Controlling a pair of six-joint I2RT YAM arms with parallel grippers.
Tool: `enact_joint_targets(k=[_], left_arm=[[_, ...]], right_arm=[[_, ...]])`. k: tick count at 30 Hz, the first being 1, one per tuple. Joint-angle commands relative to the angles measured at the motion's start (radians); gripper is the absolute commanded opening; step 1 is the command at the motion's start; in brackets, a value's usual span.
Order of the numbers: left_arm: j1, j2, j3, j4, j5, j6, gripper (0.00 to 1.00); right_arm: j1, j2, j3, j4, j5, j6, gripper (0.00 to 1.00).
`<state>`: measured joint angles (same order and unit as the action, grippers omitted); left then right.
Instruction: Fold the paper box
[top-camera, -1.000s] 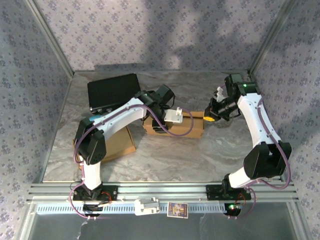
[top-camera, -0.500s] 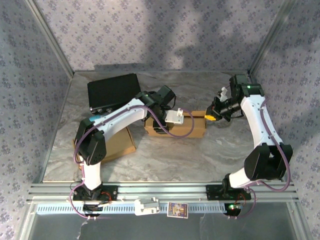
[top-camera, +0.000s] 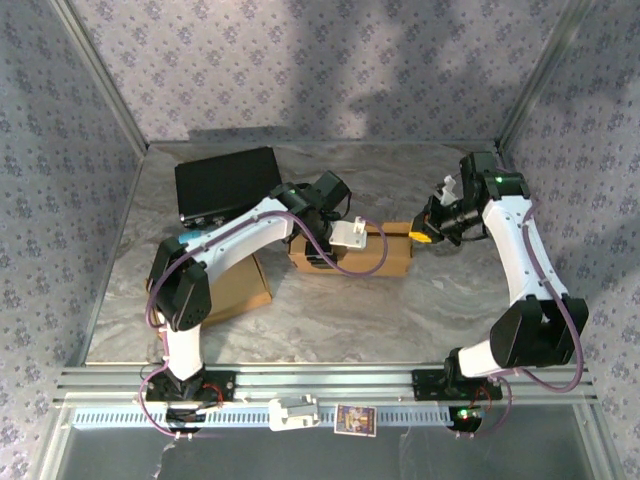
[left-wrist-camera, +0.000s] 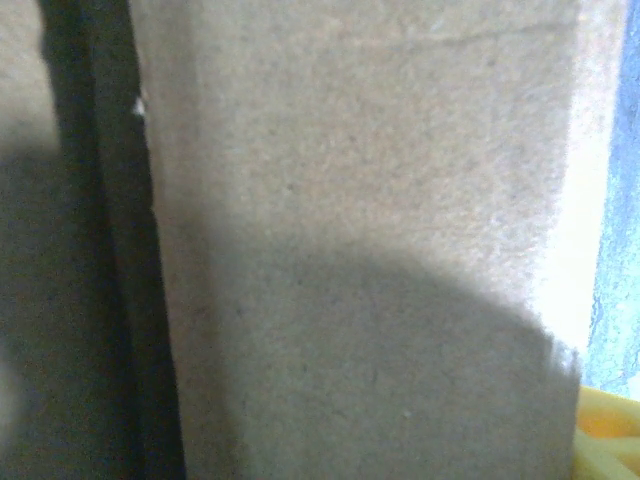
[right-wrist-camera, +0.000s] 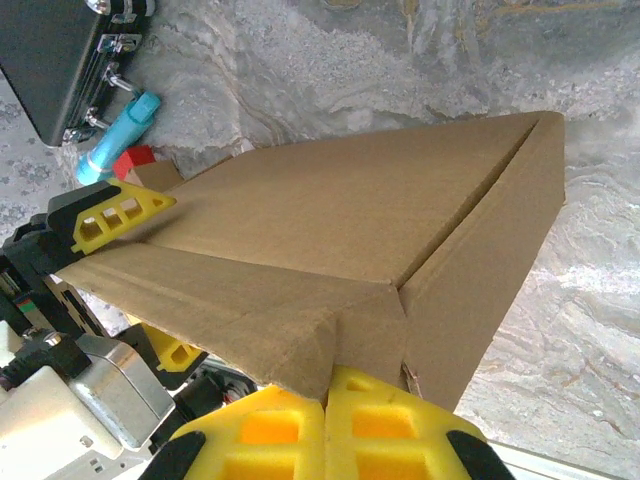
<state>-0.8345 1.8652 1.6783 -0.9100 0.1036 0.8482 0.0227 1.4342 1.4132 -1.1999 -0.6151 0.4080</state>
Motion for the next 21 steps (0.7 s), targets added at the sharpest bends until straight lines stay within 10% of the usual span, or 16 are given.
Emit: enact_joint_targets(k=[1, 21], left_arm=[[-0.009, -0.034, -0.022, -0.039, 0.019, 0.009, 0.74], [0.043, -0.005, 0.05, -0.057, 0.202, -0.067, 0.68]], right_arm=[[-0.008, -0.03, -0.013, 0.02, -0.022, 0.019, 0.0], [0.079, -0.233, -0.293, 0.278, 0.144, -0.139, 0.0]])
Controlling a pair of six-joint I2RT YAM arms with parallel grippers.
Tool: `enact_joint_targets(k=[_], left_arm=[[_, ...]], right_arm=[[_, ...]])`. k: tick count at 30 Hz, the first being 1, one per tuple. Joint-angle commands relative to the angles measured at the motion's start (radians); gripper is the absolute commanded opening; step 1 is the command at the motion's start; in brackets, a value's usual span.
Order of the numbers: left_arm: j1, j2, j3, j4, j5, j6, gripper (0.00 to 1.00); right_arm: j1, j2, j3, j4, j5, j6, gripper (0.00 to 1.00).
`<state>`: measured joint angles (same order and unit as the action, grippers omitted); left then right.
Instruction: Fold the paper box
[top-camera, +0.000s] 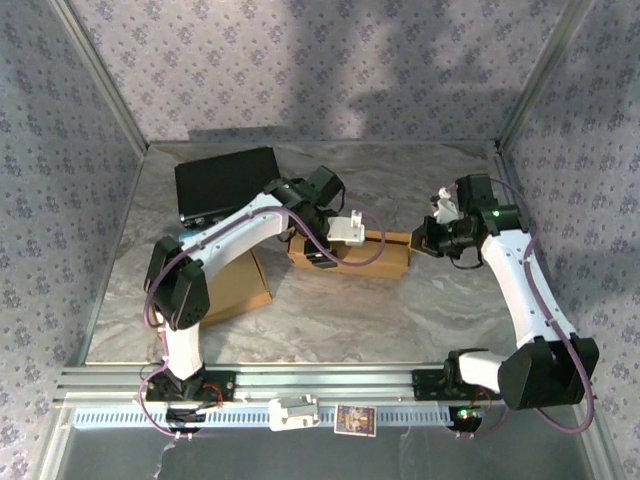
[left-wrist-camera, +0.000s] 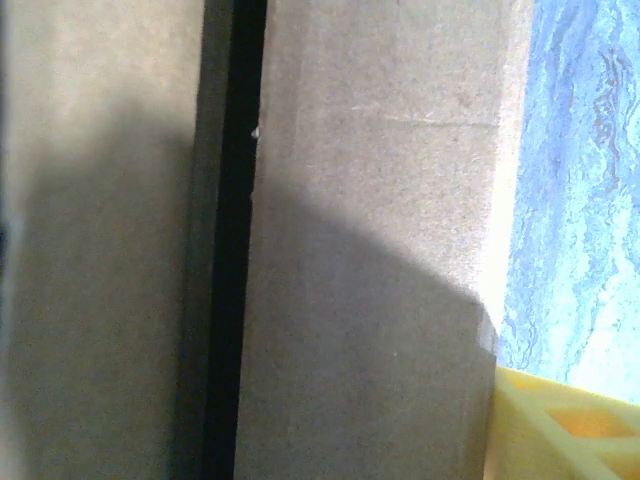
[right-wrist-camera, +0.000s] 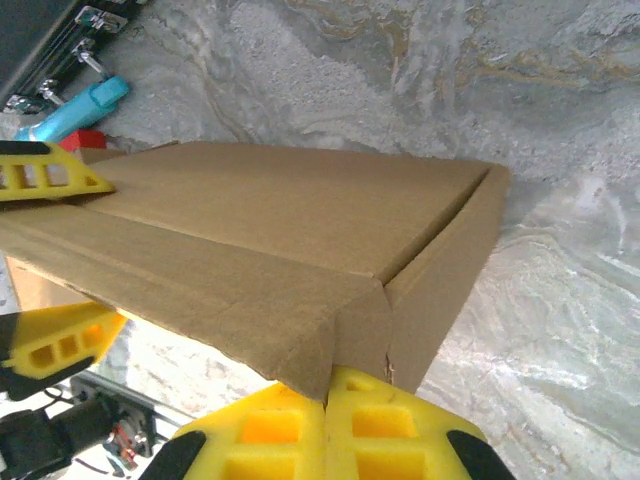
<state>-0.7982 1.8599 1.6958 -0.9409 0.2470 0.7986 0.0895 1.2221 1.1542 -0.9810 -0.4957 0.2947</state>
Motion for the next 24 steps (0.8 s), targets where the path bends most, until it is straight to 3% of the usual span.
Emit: enact_joint_targets(k=[1, 24], left_arm=[[0.008, 0.001, 0.034, -0.026, 0.06, -0.021, 0.68], [0.055, 0.035, 0.054, -0.005, 0.141, -0.075, 0.65]], right_arm=[[0.015, -0.024, -0.045, 0.071, 0.026, -0.016, 0.0], [-0.009, 0.033, -0.024, 0.187, -0.054, 0.158, 0.0]])
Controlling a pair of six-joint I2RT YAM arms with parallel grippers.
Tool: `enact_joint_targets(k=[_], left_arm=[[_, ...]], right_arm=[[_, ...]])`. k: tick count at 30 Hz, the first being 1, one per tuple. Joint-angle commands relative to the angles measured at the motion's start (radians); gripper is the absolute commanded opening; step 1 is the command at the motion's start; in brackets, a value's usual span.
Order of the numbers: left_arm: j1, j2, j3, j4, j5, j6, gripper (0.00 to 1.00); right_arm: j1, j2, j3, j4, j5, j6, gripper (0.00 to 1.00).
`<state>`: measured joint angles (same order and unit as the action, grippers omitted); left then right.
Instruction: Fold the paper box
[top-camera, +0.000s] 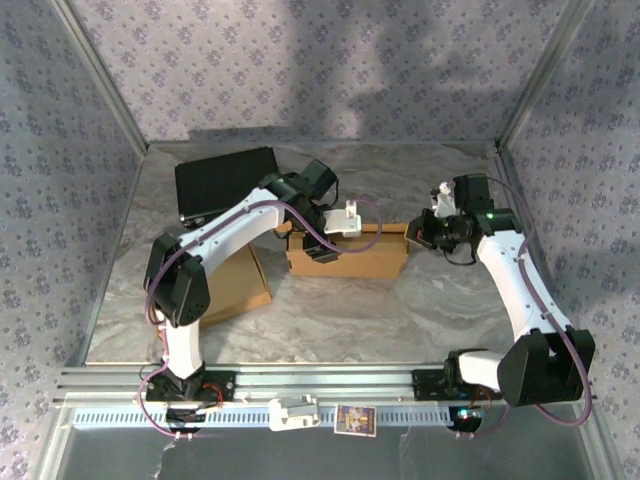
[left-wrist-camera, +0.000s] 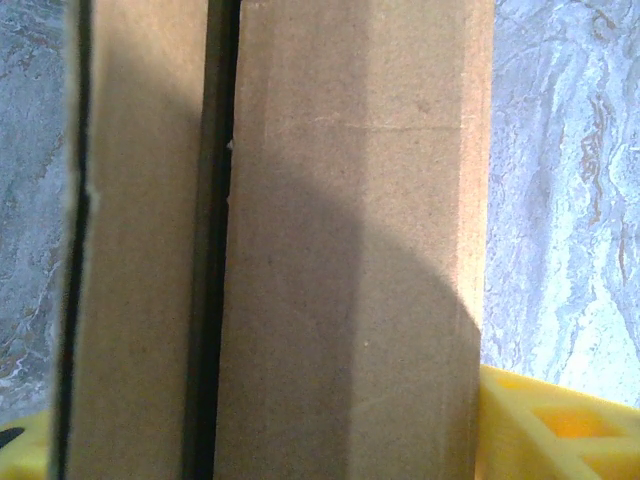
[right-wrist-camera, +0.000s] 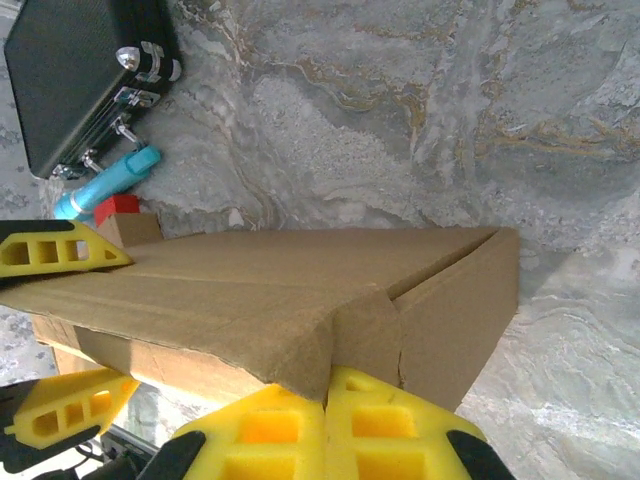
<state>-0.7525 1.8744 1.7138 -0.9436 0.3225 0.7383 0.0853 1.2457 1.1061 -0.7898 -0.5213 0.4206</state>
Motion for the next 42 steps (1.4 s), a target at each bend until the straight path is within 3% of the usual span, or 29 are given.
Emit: enact_joint_targets(k=[1, 9, 22, 36, 42], left_arm=[[0.013, 0.025, 0.038, -0.005, 0.072, -0.017, 0.64], [0.056, 0.045, 0.055, 0.009, 0.125, -0.049, 0.64], [0.059, 0.052, 0.041, 0.015, 0.095, -0.057, 0.6], [0.06, 0.045, 0.032, 0.019, 0.096, -0.057, 0.58], [0.059, 0.043, 0.03, 0.014, 0.103, -0.048, 0.58]], right_arm=[[-0.007, 0.008, 0.022, 0.001, -0.037, 0.033, 0.0], [0.013, -0.014, -0.04, -0.009, 0.018, -0.113, 0.0], [0.06, -0.103, -0.159, 0.05, 0.107, -0.223, 0.0], [0.057, -0.02, -0.019, 0.091, -0.04, -0.001, 0.0], [0.001, -0.003, 0.025, 0.075, -0.098, 0.065, 0.0]])
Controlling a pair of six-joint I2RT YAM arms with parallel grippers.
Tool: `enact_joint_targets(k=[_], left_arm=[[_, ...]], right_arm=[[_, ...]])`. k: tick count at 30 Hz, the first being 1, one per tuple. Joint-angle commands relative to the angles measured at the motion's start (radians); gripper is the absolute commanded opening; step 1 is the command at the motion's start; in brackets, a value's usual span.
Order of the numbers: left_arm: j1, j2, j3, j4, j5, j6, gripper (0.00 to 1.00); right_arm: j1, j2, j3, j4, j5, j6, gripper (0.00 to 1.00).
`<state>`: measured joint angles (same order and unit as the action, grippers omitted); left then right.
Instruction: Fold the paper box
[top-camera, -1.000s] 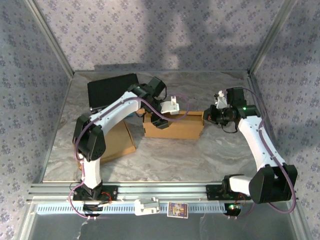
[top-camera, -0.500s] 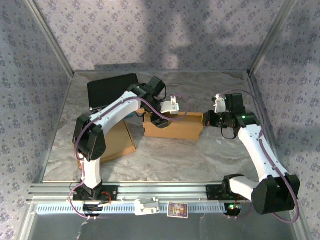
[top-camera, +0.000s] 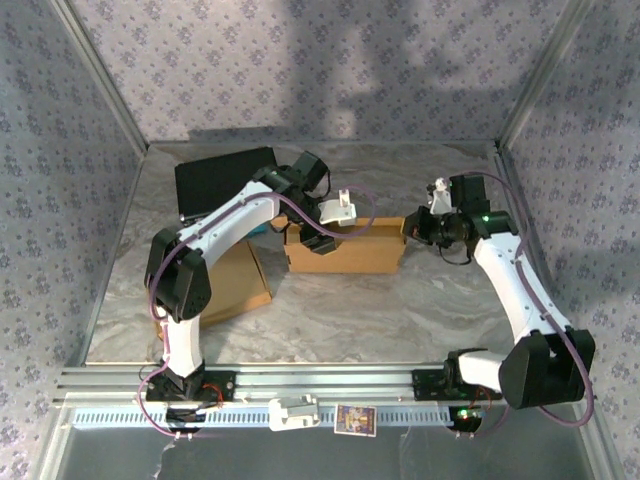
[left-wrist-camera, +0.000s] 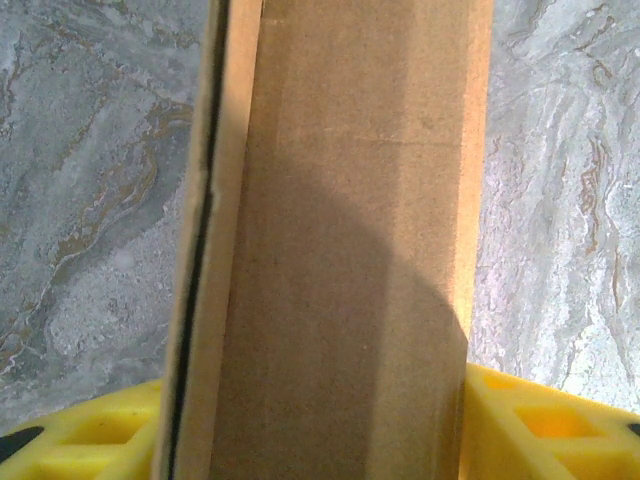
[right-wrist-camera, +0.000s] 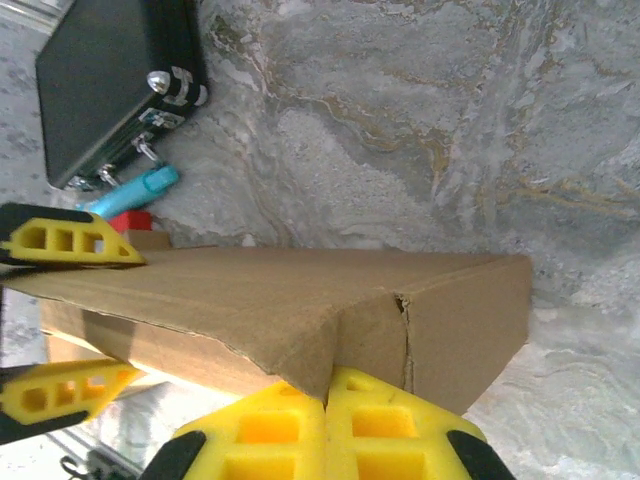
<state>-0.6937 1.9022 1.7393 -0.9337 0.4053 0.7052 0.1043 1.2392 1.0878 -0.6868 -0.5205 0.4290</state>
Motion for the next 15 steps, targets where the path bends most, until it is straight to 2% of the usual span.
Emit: enact_joint_targets(k=[1, 8, 15], left_arm=[[0.0, 0.015, 0.003, 0.004, 0.021, -0.012, 0.58], [0.0, 0.011, -0.004, -0.01, 0.017, 0.009, 0.58], [0.002, 0.014, 0.0, -0.01, 0.018, 0.011, 0.58]], right_arm=[[-0.029, 0.008, 0.04, -0.027, -0.113, 0.071, 0.0], [-0.096, 0.037, 0.032, 0.014, -0.212, 0.18, 0.0], [-0.099, 0.053, 0.053, -0.026, -0.192, 0.151, 0.0]])
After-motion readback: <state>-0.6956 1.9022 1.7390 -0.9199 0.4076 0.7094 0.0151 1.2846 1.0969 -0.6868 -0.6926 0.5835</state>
